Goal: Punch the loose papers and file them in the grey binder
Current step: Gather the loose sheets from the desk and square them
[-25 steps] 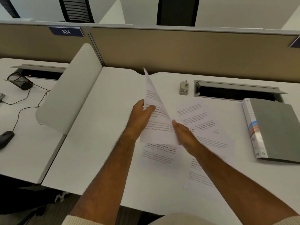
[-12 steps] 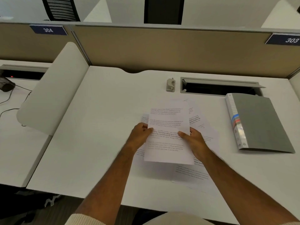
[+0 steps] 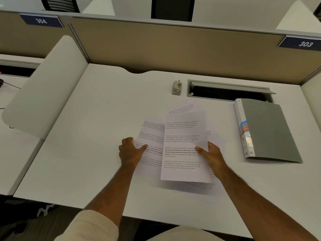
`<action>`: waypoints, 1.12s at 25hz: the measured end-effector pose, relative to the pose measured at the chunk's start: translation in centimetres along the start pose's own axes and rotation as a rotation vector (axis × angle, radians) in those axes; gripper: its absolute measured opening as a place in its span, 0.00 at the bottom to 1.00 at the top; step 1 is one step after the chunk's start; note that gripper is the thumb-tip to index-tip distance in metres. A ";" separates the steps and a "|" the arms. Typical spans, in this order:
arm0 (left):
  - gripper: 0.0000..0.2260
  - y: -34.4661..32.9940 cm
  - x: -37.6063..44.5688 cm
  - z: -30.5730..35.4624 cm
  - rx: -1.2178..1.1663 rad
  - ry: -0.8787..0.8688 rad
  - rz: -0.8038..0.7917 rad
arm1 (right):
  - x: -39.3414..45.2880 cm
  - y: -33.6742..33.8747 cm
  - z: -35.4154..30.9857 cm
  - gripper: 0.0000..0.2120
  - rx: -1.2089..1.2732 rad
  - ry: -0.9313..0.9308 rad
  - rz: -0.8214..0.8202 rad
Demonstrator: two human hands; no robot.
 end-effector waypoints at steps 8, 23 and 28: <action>0.48 -1.5 0.0 2.8 0.220 0.085 -0.004 | -0.8 1.7 0.5 0.18 -0.030 0.021 0.016; 0.29 -1.0 0.6 2.7 0.048 0.119 -0.139 | -1.9 3.0 1.4 0.15 -0.004 0.039 0.030; 0.17 1.0 0.3 1.7 -0.110 0.027 -0.174 | -1.9 2.6 1.5 0.16 -0.005 0.032 0.030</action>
Point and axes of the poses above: each hand's wrist, its own x-axis towards the middle knuckle, its own y-axis out of the back of the hand, z = x × y, the point moved 1 cm from there along x, towards the middle knuckle, and after that the axes turned 1 degree about -z, right-handed, at the moved point
